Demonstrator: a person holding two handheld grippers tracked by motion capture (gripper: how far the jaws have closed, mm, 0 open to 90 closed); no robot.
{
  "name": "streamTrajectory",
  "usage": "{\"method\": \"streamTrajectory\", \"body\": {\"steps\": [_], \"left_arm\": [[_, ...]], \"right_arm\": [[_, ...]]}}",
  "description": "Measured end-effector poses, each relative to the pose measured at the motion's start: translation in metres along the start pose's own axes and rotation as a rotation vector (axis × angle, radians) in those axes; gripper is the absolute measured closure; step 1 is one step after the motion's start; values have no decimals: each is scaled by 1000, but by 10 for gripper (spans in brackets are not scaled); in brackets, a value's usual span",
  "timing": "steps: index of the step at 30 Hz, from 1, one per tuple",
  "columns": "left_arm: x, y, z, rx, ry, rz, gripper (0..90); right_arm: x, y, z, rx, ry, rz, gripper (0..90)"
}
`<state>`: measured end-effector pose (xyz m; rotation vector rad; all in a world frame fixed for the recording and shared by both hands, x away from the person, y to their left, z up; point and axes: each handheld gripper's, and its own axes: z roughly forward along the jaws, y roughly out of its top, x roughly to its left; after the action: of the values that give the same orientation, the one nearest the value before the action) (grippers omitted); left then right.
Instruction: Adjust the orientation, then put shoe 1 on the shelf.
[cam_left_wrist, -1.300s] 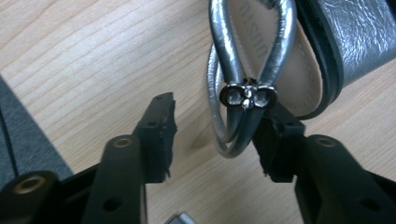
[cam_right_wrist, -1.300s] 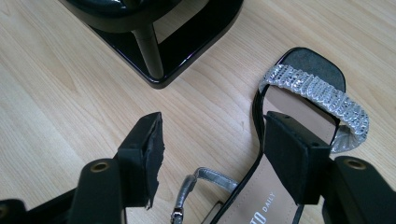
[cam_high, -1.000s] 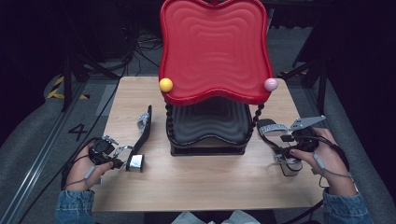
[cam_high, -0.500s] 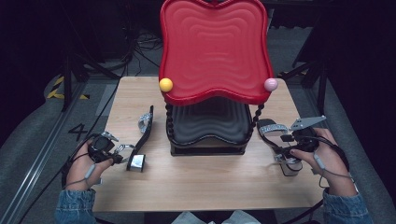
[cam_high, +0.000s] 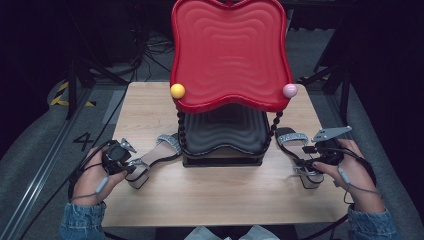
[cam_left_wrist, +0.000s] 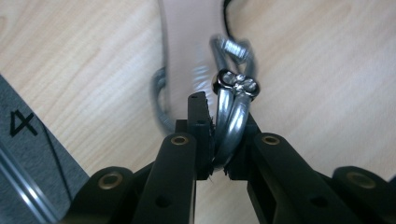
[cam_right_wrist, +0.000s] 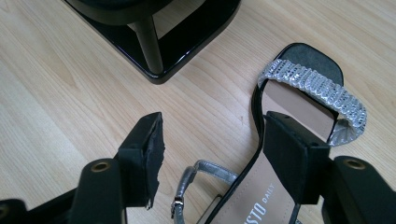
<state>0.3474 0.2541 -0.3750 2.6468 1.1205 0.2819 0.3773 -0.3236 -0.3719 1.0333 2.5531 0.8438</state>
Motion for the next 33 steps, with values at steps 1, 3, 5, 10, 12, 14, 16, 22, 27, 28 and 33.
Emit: {"method": "streamTrajectory", "body": {"steps": [1, 3, 5, 10, 12, 14, 16, 22, 27, 28, 33], "left_arm": [[-1, 1, 0, 2, -3, 8, 822], [-1, 1, -1, 1, -14, 8, 802], [-2, 1, -1, -5, -22, 7, 738], [-1, 1, 0, -5, -62, -20, 362], [-3, 1, -3, -18, -91, -25, 265], [-4, 2, -9, -49, -109, -23, 252], [-4, 6, -13, -92, -120, -39, 223], [-1, 14, -14, -169, -137, -182, 264], [6, 27, -6, -222, -104, -285, 248], [6, 27, -6, -222, -104, -285, 248], [11, 40, 13, -213, -151, -321, 247]], "right_arm": [[0, 0, 0, -2, 1, 1, 387], [0, -1, -1, -3, -2, 1, 386], [0, -2, -2, -2, -3, 6, 386], [0, -4, -2, -3, -4, 4, 382], [0, -5, -3, -2, -6, 2, 380], [0, -6, -3, -1, -8, 5, 378], [0, -7, -4, 1, -9, 7, 376], [0, -9, -4, -1, -14, 12, 368], [2, -14, -3, 10, -14, 22, 358], [2, -14, -3, 10, -14, 22, 358], [5, -14, -4, 10, -16, 23, 350]]}}
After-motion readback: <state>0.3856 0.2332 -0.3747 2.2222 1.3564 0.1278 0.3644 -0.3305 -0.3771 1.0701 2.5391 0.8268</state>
